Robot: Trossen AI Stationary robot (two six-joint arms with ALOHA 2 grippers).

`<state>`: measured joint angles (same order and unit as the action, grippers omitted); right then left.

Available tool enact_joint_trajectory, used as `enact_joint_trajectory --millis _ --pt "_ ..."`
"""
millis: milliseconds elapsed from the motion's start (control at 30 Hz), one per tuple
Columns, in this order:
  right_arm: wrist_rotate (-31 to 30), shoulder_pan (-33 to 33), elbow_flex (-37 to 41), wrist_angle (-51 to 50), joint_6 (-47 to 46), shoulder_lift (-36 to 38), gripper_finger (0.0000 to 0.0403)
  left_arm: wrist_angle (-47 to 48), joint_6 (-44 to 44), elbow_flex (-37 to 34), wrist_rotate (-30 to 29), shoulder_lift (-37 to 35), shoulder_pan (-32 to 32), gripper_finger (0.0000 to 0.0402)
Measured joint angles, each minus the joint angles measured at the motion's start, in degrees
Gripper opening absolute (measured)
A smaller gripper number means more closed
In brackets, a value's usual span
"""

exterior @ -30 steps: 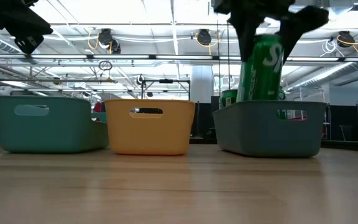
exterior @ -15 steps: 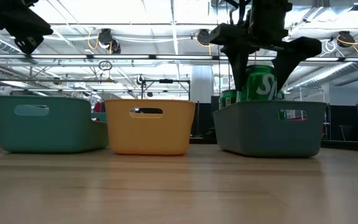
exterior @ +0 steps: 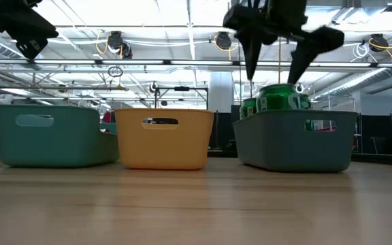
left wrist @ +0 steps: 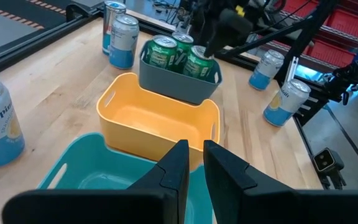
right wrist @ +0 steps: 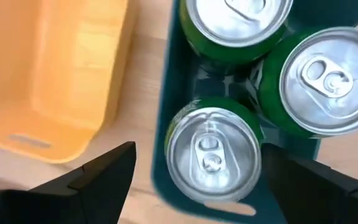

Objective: Sort soda cans
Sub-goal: Put the green soda can into the blue bin, then put the blue soda can into the green bin

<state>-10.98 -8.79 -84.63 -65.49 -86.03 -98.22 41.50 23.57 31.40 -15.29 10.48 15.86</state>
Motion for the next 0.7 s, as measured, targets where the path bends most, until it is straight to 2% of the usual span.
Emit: enact_joint_trajectory --millis 233,400,700 --pt "-3.92 -3.23 -7.85 -8.76 -0.77 0.12 0.0336 -0.44 0.0 0.0 0.01 0.0 0.0 0.0059" --pt "-7.42 -7.26 -12.65 -19.03 -7.7 0.2 0.0336 -0.43 0.02 0.0 0.02 0.0 0.0 0.0059" --pt "-6.81 -13.65 -13.41 -24.04 -18.13 0.25 0.0336 -0.46 0.02 0.0 0.02 0.0 0.0 0.0059"
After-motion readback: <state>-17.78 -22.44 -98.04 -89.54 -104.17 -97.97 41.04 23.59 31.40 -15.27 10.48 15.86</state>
